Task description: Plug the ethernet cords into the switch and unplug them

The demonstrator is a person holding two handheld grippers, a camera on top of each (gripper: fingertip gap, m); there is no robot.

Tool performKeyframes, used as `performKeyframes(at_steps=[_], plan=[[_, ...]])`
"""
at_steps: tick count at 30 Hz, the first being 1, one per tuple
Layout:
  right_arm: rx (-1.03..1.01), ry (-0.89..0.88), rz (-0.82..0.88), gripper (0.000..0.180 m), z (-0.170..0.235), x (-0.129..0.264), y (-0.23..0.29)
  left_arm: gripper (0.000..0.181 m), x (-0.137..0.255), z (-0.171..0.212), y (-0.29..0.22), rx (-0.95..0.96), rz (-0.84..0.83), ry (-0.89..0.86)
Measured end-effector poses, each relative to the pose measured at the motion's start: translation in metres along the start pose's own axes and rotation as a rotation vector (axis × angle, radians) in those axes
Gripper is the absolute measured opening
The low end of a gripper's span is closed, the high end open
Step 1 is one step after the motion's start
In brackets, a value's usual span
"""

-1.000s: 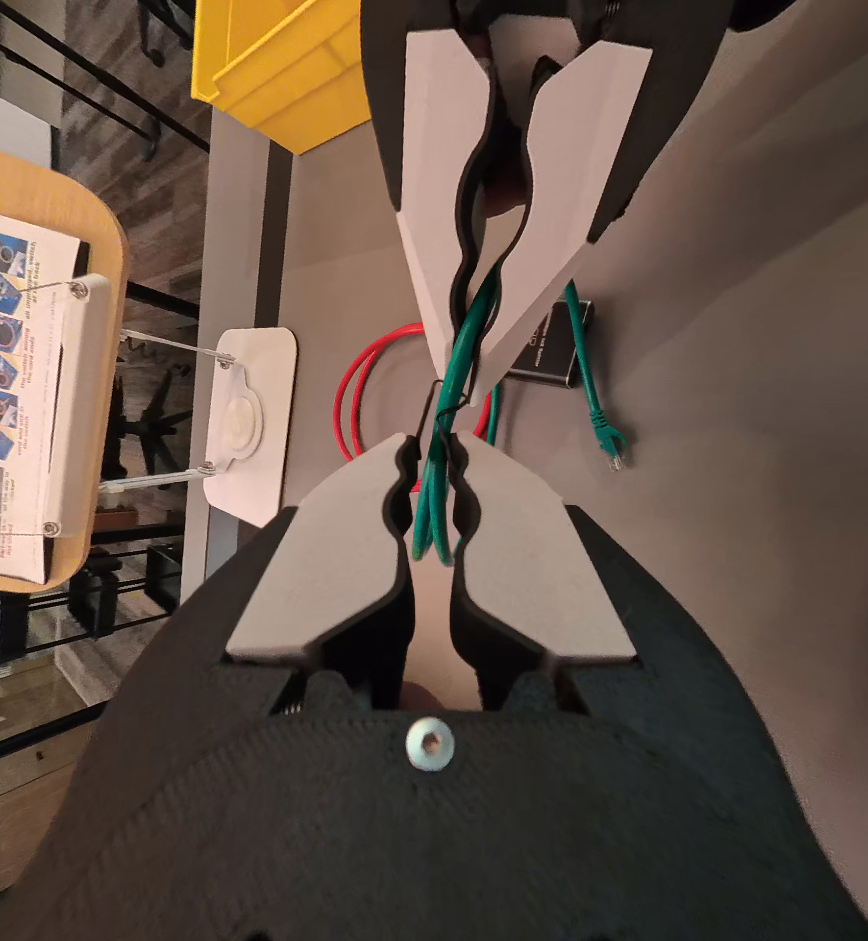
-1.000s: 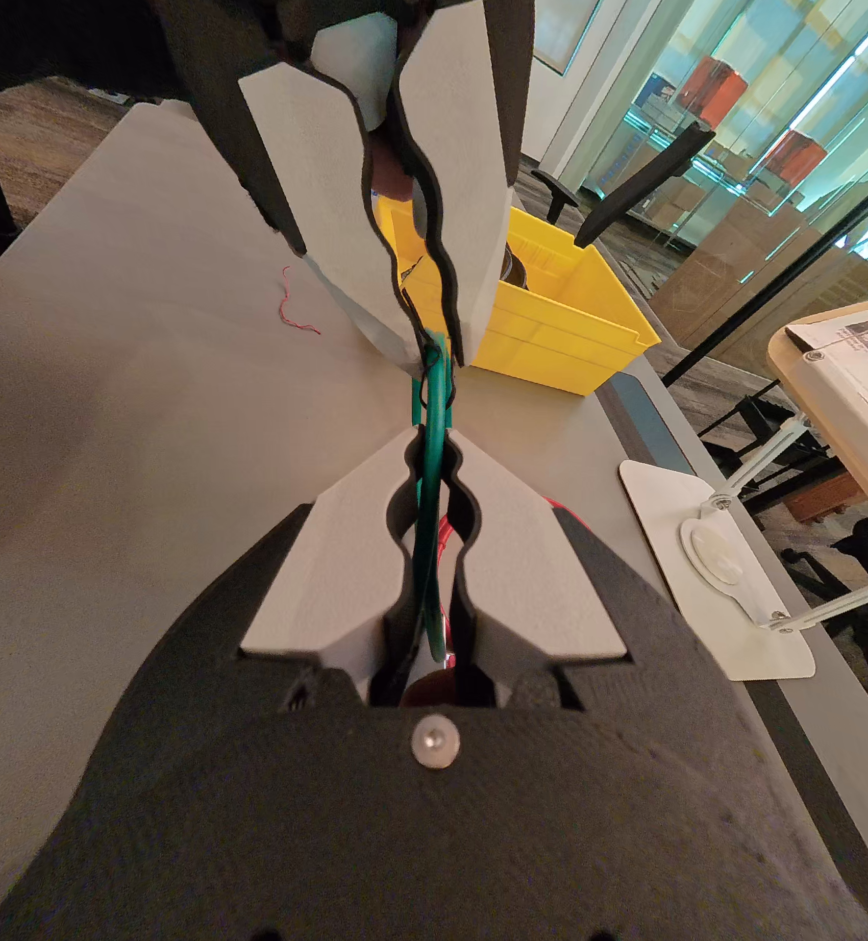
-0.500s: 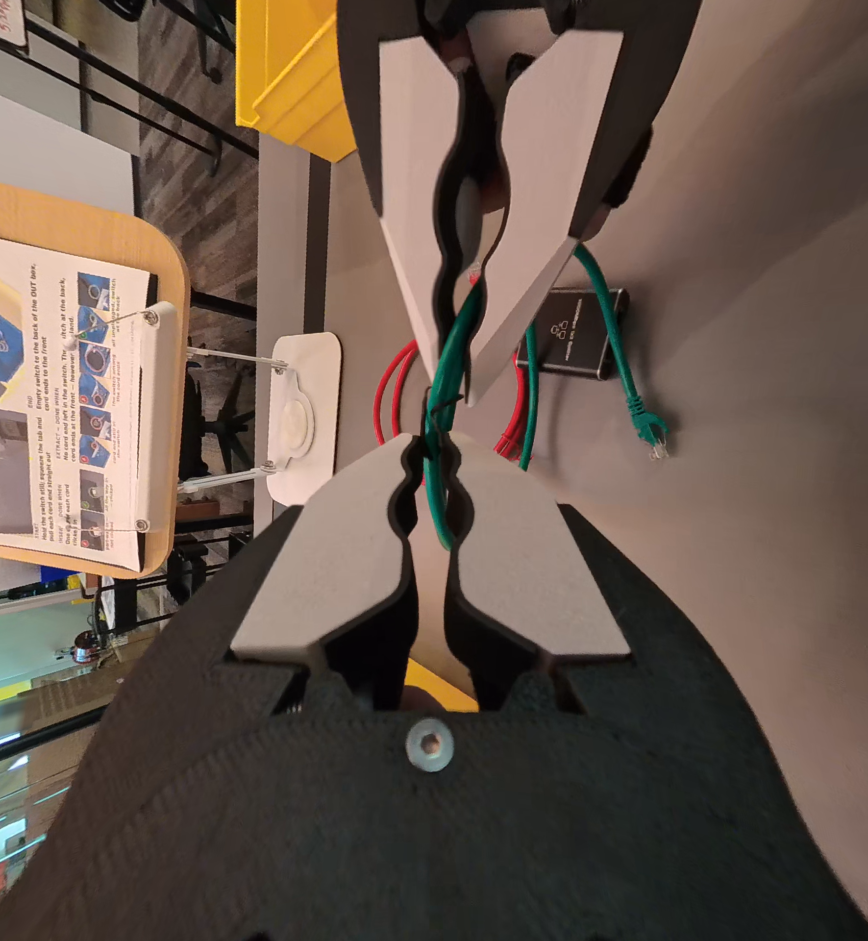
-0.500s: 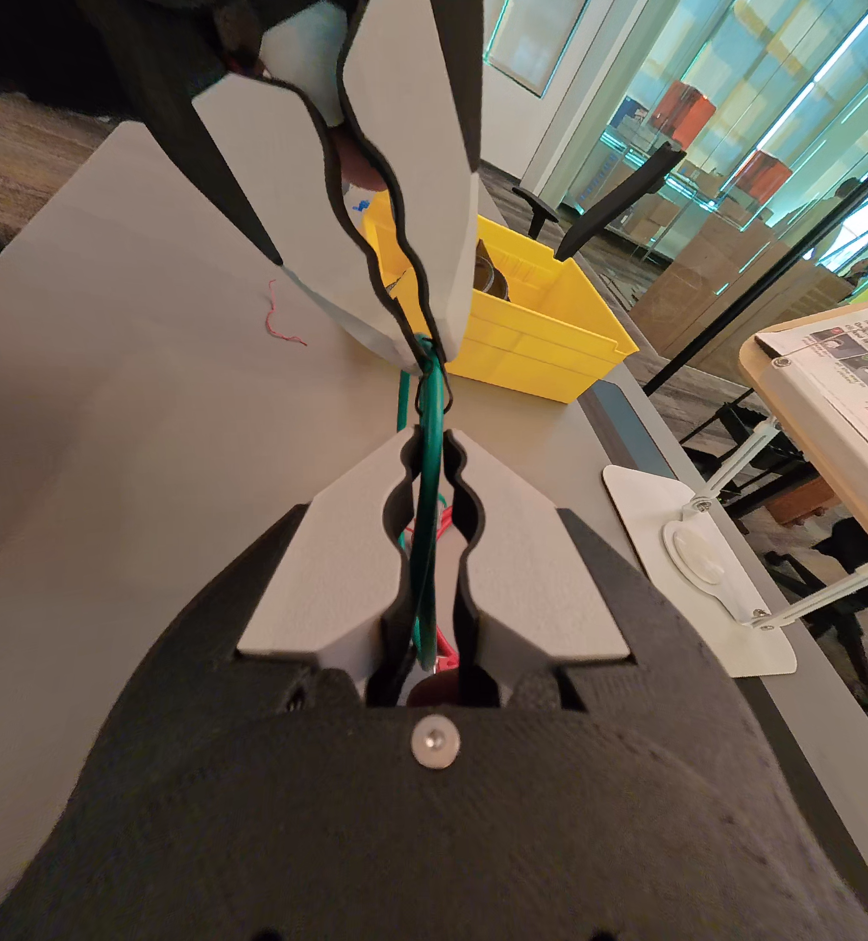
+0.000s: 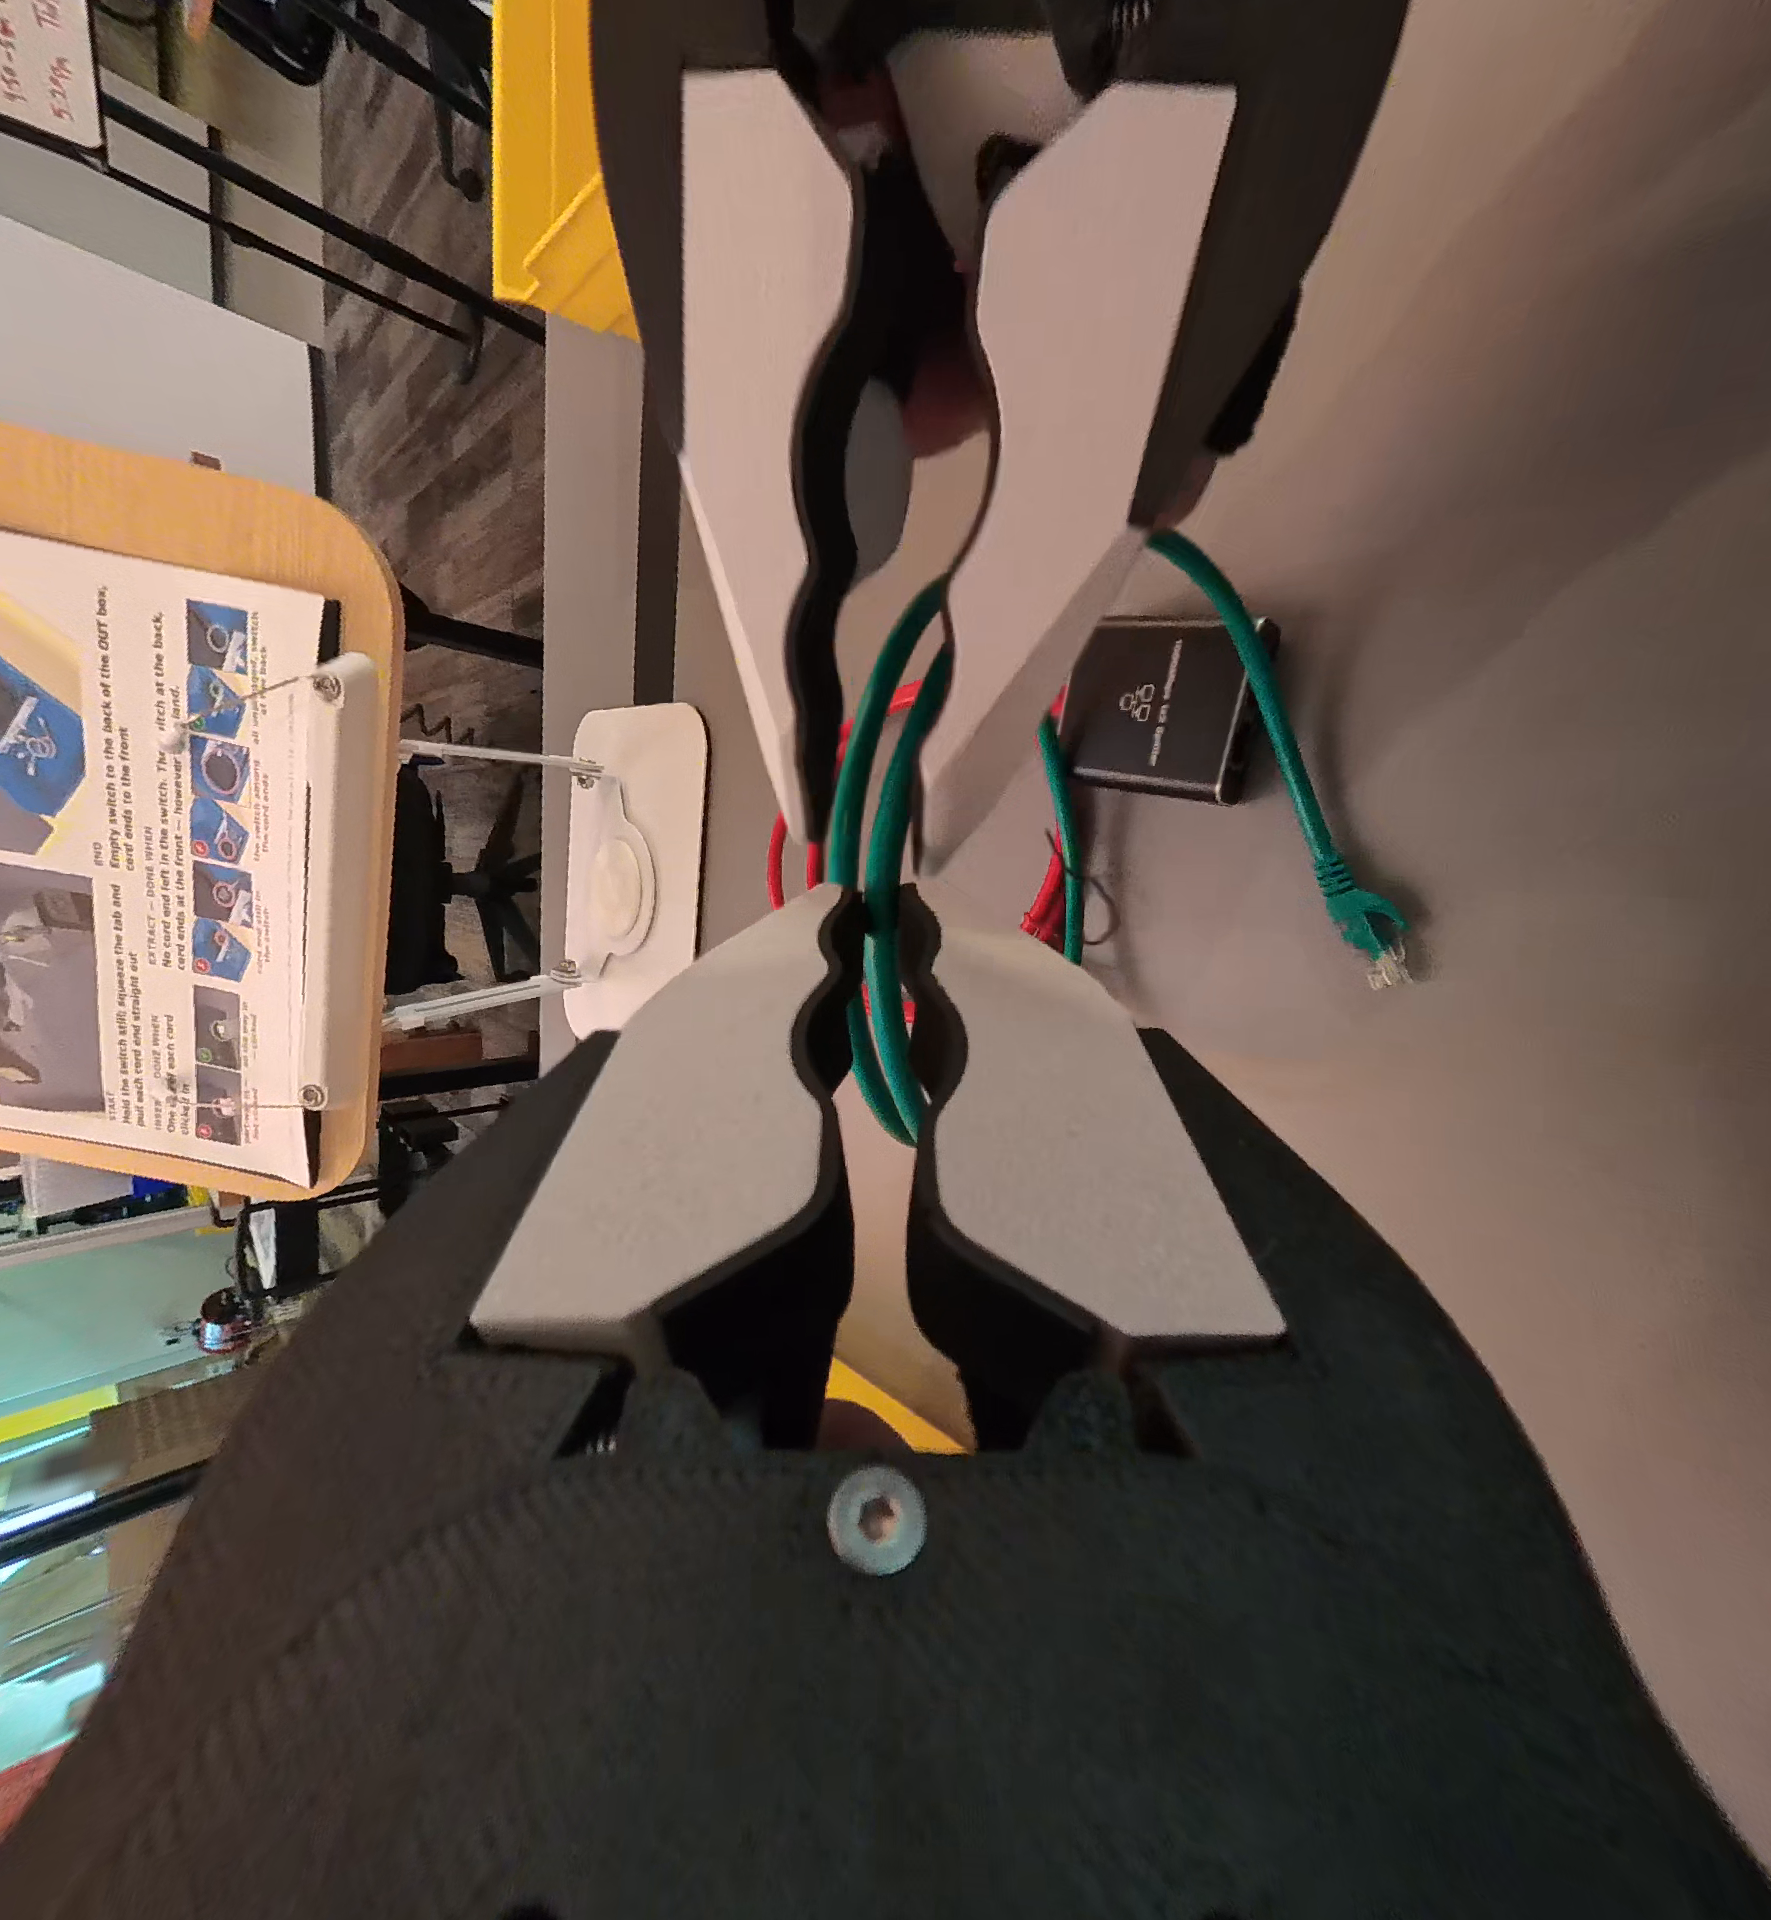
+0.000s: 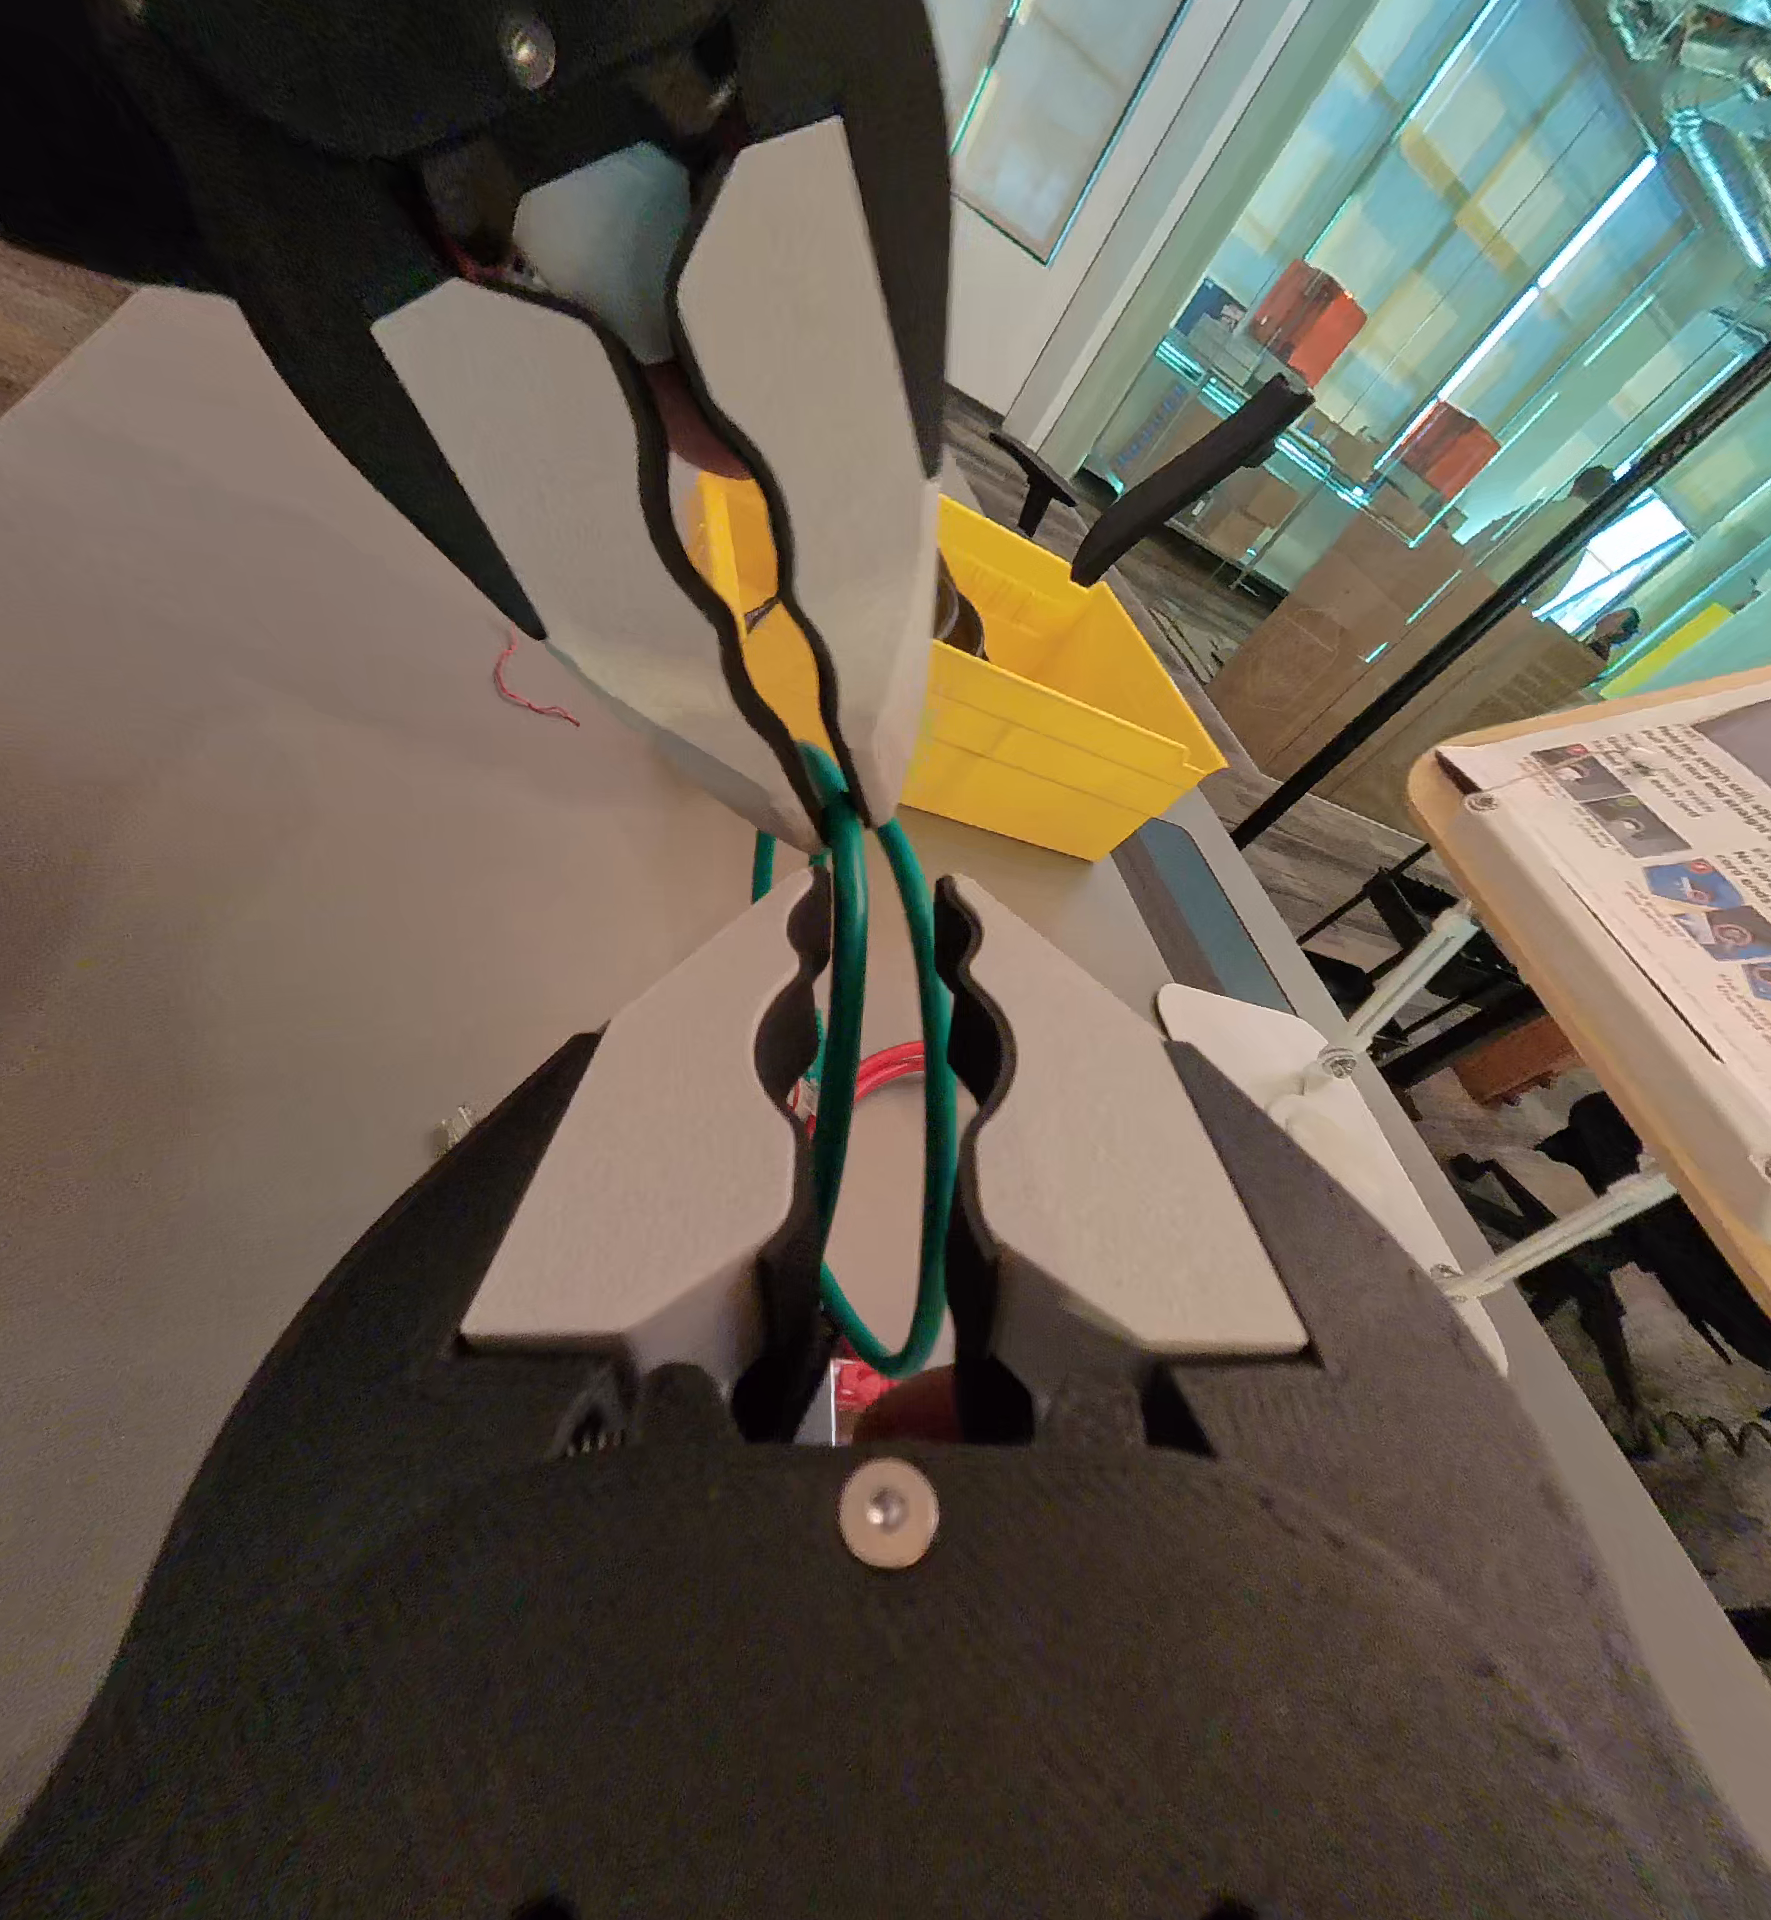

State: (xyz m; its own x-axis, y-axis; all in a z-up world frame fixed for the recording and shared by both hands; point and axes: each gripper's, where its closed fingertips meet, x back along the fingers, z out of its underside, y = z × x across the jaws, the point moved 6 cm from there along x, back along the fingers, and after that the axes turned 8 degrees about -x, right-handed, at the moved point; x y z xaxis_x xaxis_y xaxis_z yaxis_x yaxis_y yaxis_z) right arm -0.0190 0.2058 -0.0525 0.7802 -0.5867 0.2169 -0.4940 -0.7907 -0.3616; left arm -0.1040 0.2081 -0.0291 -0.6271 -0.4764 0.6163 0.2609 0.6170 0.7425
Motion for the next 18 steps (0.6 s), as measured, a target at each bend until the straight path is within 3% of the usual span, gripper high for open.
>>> performKeyframes(at_steps=[12, 18], plan=[[-0.07, -0.019, 0.02, 0.022, -0.003, 0.008, -0.008, 0.01, -0.005, 0.002, -0.001, 0.062, -0.055, -0.049], [-0.09, -0.01, 0.117, 0.022, -0.002, 0.026, -0.006, 0.01, -0.014, 0.0, -0.006, 0.101, -0.067, -0.114]])
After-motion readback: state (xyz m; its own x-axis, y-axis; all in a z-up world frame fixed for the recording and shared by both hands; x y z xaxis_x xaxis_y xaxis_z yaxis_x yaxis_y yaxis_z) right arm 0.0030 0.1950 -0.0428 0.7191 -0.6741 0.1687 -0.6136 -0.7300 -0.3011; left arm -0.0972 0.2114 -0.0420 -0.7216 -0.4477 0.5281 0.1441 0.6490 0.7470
